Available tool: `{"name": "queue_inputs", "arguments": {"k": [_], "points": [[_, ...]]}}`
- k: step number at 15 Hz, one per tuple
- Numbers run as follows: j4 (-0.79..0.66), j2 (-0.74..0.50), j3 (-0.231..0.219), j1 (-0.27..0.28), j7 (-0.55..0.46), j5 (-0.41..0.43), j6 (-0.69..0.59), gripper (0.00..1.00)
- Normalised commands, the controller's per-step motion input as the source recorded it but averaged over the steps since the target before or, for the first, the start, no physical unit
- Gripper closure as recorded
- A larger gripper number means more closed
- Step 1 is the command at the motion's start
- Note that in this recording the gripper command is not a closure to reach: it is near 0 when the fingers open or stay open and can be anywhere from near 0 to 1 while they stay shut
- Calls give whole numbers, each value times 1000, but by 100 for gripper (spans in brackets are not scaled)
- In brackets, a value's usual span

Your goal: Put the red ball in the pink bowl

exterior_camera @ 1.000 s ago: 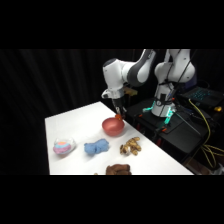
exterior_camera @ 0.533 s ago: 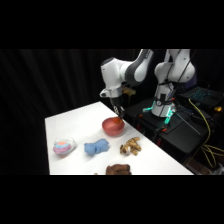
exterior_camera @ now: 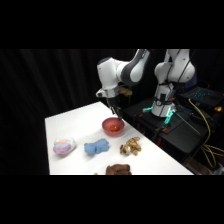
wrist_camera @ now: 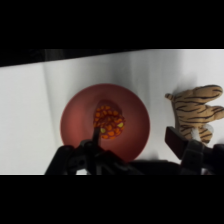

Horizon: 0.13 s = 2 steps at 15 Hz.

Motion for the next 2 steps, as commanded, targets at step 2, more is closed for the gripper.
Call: {"name": "queue_inputs", "arguments": {"k": [2], "points": [[128,-160,30,54,-4,147,49,0]]}}
